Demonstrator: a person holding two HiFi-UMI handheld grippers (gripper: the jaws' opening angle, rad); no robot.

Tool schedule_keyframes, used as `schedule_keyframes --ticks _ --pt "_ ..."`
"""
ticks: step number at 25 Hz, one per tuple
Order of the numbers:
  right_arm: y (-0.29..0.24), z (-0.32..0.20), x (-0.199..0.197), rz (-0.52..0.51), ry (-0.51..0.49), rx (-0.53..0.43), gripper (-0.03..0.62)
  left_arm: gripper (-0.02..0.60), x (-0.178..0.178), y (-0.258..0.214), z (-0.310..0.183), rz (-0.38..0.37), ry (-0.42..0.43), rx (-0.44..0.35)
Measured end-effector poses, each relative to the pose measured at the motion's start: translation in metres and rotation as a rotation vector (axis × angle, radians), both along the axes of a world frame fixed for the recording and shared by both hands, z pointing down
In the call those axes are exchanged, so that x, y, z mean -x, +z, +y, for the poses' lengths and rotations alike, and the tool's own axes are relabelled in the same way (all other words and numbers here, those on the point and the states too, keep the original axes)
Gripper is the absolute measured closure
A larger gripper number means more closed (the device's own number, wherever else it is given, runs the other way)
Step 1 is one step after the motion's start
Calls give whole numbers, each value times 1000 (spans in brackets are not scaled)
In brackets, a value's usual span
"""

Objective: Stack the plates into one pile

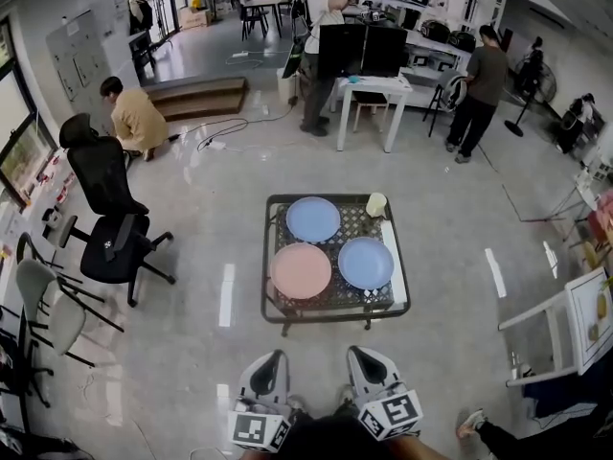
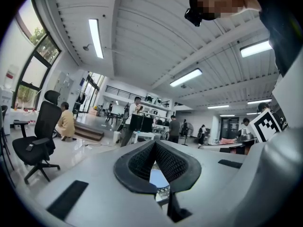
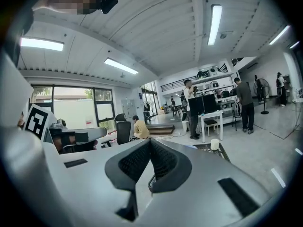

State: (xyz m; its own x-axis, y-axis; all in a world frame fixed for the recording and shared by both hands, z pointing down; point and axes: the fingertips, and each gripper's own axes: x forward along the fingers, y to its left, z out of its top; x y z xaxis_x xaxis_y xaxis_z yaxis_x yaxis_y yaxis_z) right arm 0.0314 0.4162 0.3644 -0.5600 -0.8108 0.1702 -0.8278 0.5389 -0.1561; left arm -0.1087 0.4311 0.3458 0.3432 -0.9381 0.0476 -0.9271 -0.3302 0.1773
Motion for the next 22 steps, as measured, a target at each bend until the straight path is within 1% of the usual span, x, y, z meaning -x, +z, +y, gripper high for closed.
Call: schedule_keyframes --ticks 6,13,18,22 --pt "5 2 26 1 14 -13 586 566 21 10 3 -1 24 -1" --pt "11 -9 34 16 25 -4 586 566 27 23 -11 17 39 27" --pt "17 -44 37 19 25 8 585 566 26 26 -44 22 43 33" --pt "17 -90 41 20 5 -1 585 566 27 28 -89 10 32 40"
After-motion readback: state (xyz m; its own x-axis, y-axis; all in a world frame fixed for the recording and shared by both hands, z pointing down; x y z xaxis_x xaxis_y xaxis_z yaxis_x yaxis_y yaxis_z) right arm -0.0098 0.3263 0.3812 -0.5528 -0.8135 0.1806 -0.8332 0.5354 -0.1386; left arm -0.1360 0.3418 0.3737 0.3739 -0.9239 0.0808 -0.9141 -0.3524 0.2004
